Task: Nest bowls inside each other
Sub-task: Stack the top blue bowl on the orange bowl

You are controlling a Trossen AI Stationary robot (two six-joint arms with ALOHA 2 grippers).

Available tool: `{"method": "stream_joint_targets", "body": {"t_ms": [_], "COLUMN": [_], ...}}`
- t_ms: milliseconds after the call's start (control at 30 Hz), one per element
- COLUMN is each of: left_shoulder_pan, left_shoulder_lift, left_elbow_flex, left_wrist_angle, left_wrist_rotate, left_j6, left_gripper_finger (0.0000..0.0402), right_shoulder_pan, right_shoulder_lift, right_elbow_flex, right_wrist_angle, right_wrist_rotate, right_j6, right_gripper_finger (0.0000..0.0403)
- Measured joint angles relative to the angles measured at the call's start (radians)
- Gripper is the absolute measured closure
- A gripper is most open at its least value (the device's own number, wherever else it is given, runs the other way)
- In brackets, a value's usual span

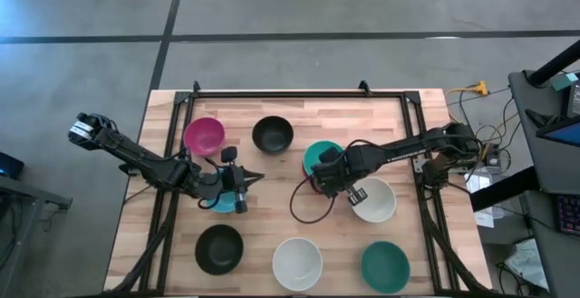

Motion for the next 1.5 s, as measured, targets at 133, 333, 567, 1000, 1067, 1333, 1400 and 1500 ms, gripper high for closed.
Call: {"method": "stream_joint_targets", "body": {"t_ms": [133, 333, 567, 1000, 1067, 1333, 1400, 1500], "left_shoulder_pan": [0.0, 0.0, 0.0, 0.0, 0.0, 0.0, 0.0, 0.0], "left_shoulder_lift": [0.0, 0.0, 0.0, 0.0, 0.0, 0.0, 0.0, 0.0], "left_elbow_flex": [-0.001, -0.002, -0.003, -0.001, -0.001, -0.001, 0.0, 0.001], "left_wrist_angle": [0.0, 0.001, 0.0, 0.001, 0.001, 0.001, 0.0, 0.001], "left_wrist_rotate": [0.0, 0.0, 0.0, 0.0, 0.0, 0.0, 0.001, 0.001], "left_j6": [0.0, 0.0, 0.0, -0.001, -0.001, -0.001, -0.002, -0.003], "left_gripper_finger": [0.0402, 0.0402, 0.0402, 0.0402, 0.0402, 0.0402, 0.0402, 0.0402], "right_shoulder_pan": [0.0, 0.003, 0.006, 0.006, 0.006, 0.007, 0.007, 0.007], "right_shoulder_lift": [-0.002, -0.003, 0.0, 0.0, 0.0, -0.004, -0.006, -0.006], "right_elbow_flex": [-0.025, -0.028, -0.031, -0.039, -0.039, 0.01, 0.02, 0.018], "right_wrist_angle": [0.021, 0.039, 0.06, 0.068, 0.068, 0.034, 0.013, 0.005], "right_wrist_rotate": [0.0, -0.003, -0.074, -0.097, -0.097, -0.097, -0.097, -0.097], "right_j6": [0.001, 0.017, 0.003, 0.026, 0.026, 0.067, 0.082, 0.094], "right_gripper_finger": [0.039, 0.039, 0.039, 0.0353, 0.0336, 0.0296, 0.0298, 0.0309]}}
